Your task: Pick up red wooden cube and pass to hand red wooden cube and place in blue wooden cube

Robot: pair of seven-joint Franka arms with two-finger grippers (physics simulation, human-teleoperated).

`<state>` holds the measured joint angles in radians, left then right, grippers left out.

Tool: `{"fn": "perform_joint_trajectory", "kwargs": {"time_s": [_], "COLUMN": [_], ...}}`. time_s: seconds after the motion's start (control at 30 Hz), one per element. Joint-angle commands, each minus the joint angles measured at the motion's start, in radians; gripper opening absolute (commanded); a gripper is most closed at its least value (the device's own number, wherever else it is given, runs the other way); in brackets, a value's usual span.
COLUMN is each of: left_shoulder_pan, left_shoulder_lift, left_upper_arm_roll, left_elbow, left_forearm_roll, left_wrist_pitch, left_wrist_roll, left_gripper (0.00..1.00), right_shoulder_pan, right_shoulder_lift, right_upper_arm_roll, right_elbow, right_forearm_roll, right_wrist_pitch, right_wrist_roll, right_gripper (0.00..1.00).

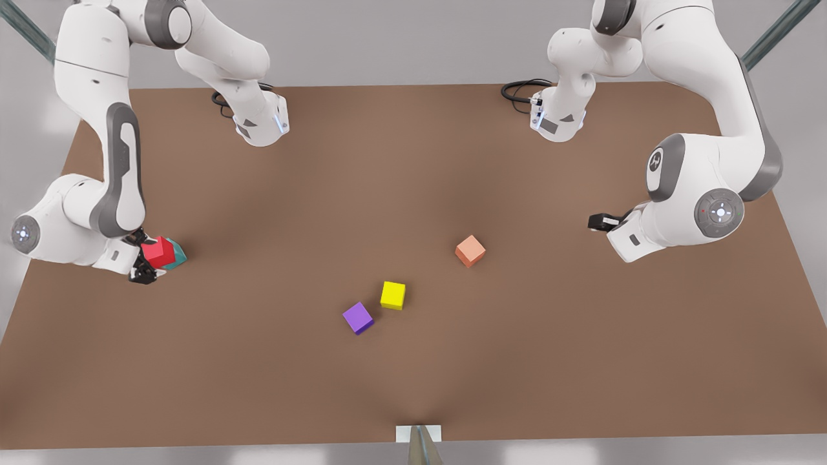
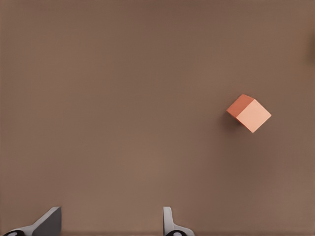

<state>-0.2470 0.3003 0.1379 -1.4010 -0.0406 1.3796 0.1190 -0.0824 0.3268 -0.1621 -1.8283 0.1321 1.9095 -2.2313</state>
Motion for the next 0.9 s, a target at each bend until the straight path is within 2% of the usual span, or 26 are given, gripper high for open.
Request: {"fn": "perform_joint_trajectory", "kwargs": {"time_s": [0.0,0.03,0.07,0.1,0.13,0.2,0.23,0.27,0.3,0.37,0.4,0.87], "left_shoulder_pan": [0.000,0.000,0.000,0.000,0.002,0.002,0.002,0.002,0.002,0.002,0.002,0.003], "left_shoulder_lift": [-0.001,-0.001,-0.001,-0.001,-0.001,0.005,0.005,0.005,0.006,0.006,0.006,0.014], "left_upper_arm_roll": [0.000,0.000,0.000,0.000,0.000,0.000,0.000,0.000,0.000,0.000,0.000,0.000], "left_elbow": [0.000,0.000,0.000,0.000,0.000,0.000,0.000,0.000,0.000,0.000,0.000,0.000], "left_forearm_roll": [0.001,0.001,0.001,0.001,0.001,0.001,-0.001,-0.001,-0.001,-0.001,-0.001,-0.001], "left_wrist_pitch": [-0.001,-0.001,-0.001,-0.001,-0.001,-0.001,-0.001,-0.001,-0.001,-0.001,-0.001,-0.001], "left_wrist_roll": [-0.002,-0.002,-0.002,-0.002,-0.002,-0.002,-0.002,-0.002,-0.002,-0.002,-0.002,-0.002], "left_gripper": [1.00,1.00,1.00,1.00,1.00,1.00,1.00,1.00,1.00,1.00,1.00,1.00], "right_shoulder_pan": [0.107,0.171,0.240,0.291,0.305,0.303,0.236,0.127,0.037,-0.003,-0.008,-0.008], "right_shoulder_lift": [0.080,0.143,0.221,0.230,0.213,0.173,0.101,0.019,-0.084,-0.232,-0.249,-0.284], "right_upper_arm_roll": [0.001,0.001,0.003,0.001,-0.008,-0.014,0.016,0.155,0.256,0.292,0.296,0.293], "right_elbow": [0.098,0.210,0.420,0.540,0.604,0.695,0.675,0.591,0.470,0.315,0.273,0.222], "right_forearm_roll": [-0.012,-0.011,0.000,-0.006,-0.026,-0.141,-0.173,-0.201,-0.246,-0.246,-0.236,-0.206], "right_wrist_pitch": [-0.073,-0.133,-0.380,-0.509,-0.529,-0.564,-0.567,-0.579,-0.578,-0.538,-0.506,-0.468], "right_wrist_roll": [1.506,1.931,2.312,2.431,2.418,2.241,2.233,2.254,2.368,2.377,2.380,2.369], "right_gripper": [1.00,1.00,1.00,1.00,1.00,1.00,1.00,1.00,1.00,1.00,1.00,1.00]}}
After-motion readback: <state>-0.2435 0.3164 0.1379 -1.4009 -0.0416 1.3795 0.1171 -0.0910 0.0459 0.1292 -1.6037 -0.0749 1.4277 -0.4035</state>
